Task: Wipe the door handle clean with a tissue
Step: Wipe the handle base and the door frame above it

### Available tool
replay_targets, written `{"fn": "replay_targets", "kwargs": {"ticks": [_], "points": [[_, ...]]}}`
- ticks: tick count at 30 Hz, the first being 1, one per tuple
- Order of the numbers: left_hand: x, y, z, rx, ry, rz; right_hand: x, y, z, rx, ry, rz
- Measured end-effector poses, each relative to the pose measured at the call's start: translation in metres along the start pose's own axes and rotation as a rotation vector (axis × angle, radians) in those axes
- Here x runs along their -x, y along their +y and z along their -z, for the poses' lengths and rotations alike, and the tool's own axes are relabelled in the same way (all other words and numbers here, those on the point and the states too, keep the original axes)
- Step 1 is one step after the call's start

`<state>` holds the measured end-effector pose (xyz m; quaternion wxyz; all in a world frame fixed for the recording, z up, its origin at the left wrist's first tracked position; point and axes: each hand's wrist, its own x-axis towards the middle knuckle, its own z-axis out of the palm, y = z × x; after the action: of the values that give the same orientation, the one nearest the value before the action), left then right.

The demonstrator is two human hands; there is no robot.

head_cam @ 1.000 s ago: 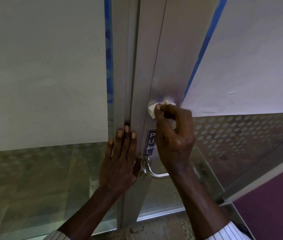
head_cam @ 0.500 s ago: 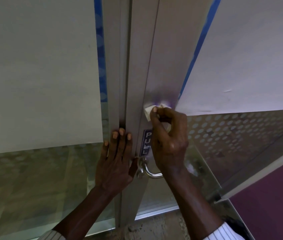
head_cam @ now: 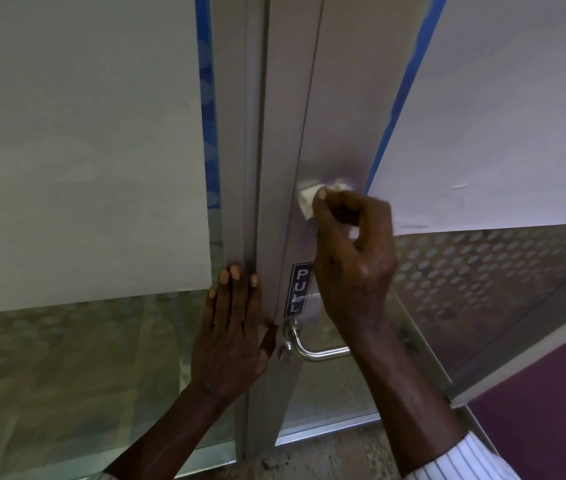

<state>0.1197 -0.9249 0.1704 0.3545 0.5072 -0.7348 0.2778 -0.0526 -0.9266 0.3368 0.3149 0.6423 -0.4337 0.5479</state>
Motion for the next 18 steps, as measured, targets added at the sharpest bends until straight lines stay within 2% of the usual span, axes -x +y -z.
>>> {"fn": "replay_targets", "kwargs": {"ticks": [5,7,11,13,18], "points": [[0.004,-0.002,-0.007,-0.005,-0.011,-0.003,0.064,-0.005,0.010,0.019,-0.217,-0.006],[0.002,-0.004,-0.008,-0.018,-0.001,-0.015,0.062,0.001,0.013,0.029,-0.194,-0.025],[0.001,-0.004,-0.007,-0.015,-0.007,-0.015,0.018,0.007,0.003,0.018,0.009,-0.061],[0.002,-0.003,-0.007,-0.010,-0.007,-0.010,0.003,0.005,-0.004,0.018,0.058,-0.059],[0.003,-0.004,-0.006,0.000,-0.023,-0.017,0.042,-0.010,-0.002,0.044,-0.075,-0.042]]}}
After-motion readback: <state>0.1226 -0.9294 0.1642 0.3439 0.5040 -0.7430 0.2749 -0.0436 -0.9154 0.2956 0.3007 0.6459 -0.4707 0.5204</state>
